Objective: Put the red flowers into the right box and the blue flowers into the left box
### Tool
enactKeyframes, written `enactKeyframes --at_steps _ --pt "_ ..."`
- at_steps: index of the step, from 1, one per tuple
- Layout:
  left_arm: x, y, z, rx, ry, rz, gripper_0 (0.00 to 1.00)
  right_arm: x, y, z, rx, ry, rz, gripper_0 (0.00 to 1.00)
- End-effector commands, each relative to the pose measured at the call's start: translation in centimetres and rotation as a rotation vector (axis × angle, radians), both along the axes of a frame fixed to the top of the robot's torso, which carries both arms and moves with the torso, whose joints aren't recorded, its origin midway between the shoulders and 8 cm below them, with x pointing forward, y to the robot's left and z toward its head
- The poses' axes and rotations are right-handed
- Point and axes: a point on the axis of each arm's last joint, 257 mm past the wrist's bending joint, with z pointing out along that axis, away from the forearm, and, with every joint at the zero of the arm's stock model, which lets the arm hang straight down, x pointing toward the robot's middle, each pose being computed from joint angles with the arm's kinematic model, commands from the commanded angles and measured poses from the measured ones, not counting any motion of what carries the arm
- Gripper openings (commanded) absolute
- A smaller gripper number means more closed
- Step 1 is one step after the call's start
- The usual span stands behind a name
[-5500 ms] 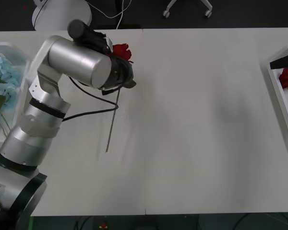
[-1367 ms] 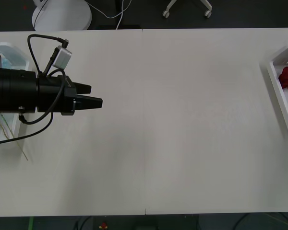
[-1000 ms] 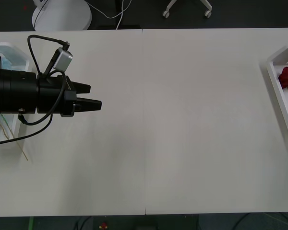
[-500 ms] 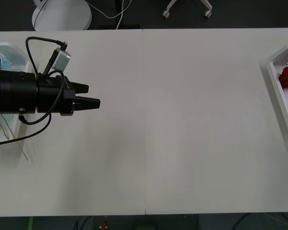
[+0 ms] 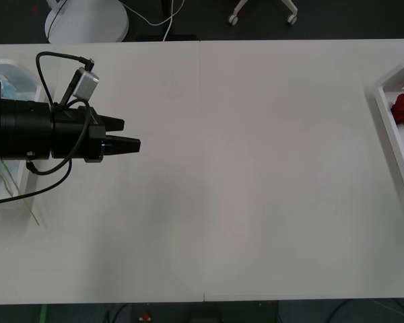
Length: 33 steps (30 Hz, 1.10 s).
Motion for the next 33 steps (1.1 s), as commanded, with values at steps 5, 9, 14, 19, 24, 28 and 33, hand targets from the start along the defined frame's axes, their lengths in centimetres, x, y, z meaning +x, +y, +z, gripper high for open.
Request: enactKeyframes --at_steps 5,9,14,19,24,28,33 --pt "-0.3 1.0 -0.4 0.039 -0.035 -0.014 0.92 5.0 6.4 12.8 -0.051 -0.149 0.279 0.87" --pt "-0.3 1.0 -0.4 0.039 -0.035 -0.014 0.93 5.8 12.0 14.4 -0.114 -0.146 0.539 0.88" --pt "-0.3 1.0 -0.4 0.039 -0.035 -0.014 0.92 5.0 19.2 14.8 -0.148 -0.127 0.843 0.9" --pt "-0.3 1.0 -0.4 0.039 -0.035 -0.014 0.92 3.0 27.0 13.5 -0.13 -0.11 1.128 0.9" --pt "-0.3 1.0 -0.4 0.039 -0.035 -0.014 0.92 0.6 33.5 13.2 -0.078 -0.151 1.369 0.9" --pt "-0.3 1.0 -0.4 0.039 -0.035 -0.014 0.92 -0.8 37.0 13.5 -0.075 -0.199 1.514 0.9" --pt "-0.3 1.0 -0.4 0.039 -0.035 -0.014 0.92 -2.4 40.5 13.3 -0.048 -0.239 1.634 0.9"
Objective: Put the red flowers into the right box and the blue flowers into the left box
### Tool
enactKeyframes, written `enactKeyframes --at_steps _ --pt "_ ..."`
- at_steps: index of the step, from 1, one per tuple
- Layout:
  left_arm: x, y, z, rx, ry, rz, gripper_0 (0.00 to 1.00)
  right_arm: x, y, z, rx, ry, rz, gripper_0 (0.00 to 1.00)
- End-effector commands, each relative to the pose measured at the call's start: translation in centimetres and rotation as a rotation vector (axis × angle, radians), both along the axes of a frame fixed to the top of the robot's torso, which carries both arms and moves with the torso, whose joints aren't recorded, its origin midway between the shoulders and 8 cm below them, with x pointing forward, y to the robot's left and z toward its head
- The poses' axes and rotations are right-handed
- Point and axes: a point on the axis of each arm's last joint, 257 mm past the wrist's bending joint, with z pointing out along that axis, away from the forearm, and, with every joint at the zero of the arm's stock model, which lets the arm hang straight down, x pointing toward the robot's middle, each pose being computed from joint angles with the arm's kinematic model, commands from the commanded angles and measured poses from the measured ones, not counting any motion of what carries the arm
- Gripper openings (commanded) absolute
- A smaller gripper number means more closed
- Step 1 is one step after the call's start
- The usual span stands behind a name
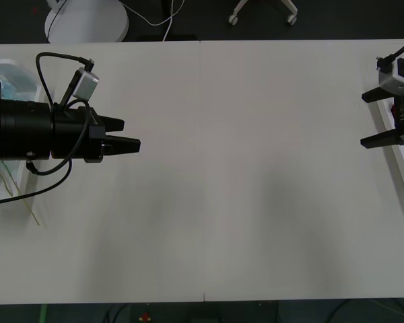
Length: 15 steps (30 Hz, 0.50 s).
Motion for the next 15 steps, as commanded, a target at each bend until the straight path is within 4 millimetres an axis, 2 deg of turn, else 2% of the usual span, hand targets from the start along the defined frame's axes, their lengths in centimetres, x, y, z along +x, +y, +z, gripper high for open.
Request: enactKeyframes --at_steps 1,7,15 --pt "-0.3 0.9 -0.3 0.041 -0.039 -0.015 0.93 -1.4 4.1 1.6 0.031 -0.042 0.135 0.9" --pt "-0.3 0.9 -0.3 0.041 -0.039 -0.015 0.92 -2.9 7.9 1.5 0.083 -0.051 0.217 0.9" --pt "-0.3 0.9 -0.3 0.041 -0.039 -0.015 0.92 -3.1 8.8 1.8 0.113 -0.055 0.227 0.9"
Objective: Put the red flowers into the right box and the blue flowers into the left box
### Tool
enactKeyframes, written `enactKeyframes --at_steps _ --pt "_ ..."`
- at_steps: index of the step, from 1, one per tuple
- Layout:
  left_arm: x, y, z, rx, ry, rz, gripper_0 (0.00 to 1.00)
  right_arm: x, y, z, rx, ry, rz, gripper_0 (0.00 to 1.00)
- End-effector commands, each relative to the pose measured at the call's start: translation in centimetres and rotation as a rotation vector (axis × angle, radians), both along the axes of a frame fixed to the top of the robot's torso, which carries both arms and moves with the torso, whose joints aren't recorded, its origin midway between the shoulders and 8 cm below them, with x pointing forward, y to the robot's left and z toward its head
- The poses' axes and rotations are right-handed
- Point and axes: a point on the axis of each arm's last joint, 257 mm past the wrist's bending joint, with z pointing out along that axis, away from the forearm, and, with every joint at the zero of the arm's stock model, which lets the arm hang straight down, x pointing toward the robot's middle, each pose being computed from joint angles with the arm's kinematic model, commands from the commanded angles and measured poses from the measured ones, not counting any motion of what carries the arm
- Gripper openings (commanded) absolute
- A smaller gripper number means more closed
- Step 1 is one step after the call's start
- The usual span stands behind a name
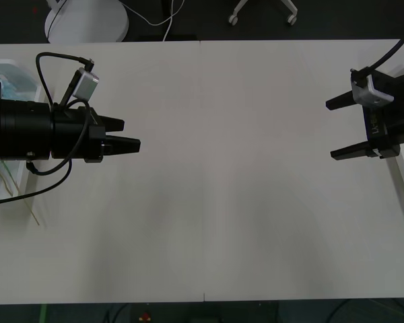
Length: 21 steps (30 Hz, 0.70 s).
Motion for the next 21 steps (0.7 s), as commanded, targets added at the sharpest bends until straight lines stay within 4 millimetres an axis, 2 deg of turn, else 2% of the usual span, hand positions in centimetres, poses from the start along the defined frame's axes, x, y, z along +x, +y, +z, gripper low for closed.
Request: enactKeyframes --at_steps 1,8,15,21 --pt "-0.3 0.9 -0.3 0.041 -0.039 -0.015 0.92 -0.2 2.2 1.4 0.03 -0.037 0.048 0.9" --pt "-0.3 0.9 -0.3 0.041 -0.039 -0.015 0.92 0.8 2.7 1.1 0.054 -0.054 0.021 0.9" --pt "-0.3 0.9 -0.3 0.041 -0.039 -0.015 0.92 1.4 2.6 1.2 0.057 -0.071 0.006 1.0" --pt "-0.3 0.9 -0.3 0.041 -0.039 -0.015 0.92 1.6 2.7 1.4 0.061 -0.078 0.003 1.0"
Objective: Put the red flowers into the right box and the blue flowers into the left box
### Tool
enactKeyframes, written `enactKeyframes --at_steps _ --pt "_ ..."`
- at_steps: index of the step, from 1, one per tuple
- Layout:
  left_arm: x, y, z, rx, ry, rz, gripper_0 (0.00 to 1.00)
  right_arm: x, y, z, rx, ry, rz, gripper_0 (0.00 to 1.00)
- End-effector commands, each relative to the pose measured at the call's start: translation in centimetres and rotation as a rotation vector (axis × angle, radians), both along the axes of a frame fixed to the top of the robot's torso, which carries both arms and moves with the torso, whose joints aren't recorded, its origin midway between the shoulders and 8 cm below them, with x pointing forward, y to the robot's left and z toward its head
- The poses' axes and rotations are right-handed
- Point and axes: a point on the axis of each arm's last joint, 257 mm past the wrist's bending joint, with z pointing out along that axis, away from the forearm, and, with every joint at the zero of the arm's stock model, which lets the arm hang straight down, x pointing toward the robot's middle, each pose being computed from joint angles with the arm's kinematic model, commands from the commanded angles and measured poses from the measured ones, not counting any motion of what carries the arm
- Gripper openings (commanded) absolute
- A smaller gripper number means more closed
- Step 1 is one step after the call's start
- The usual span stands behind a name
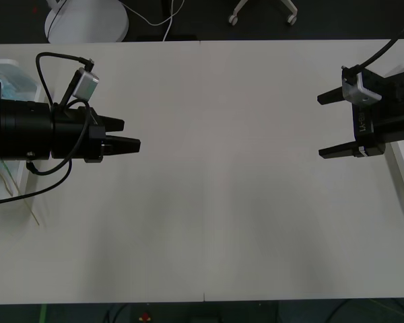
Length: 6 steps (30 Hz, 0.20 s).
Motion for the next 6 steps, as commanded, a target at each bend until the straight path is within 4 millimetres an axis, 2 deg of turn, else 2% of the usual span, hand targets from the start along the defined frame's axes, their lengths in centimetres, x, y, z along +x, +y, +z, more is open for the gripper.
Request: enactKeyframes --at_steps 1,6 --pt "-0.32 0.92 -0.3 0.041 -0.039 -0.015 0.92 0.46 1.34 1.6 0.012 -0.05 0.026 1.0" --pt "-0.32 0.92 -0.3 0.041 -0.039 -0.015 0.93 0.56 1.2 1.48 0.013 -0.046 0.021 1.0"
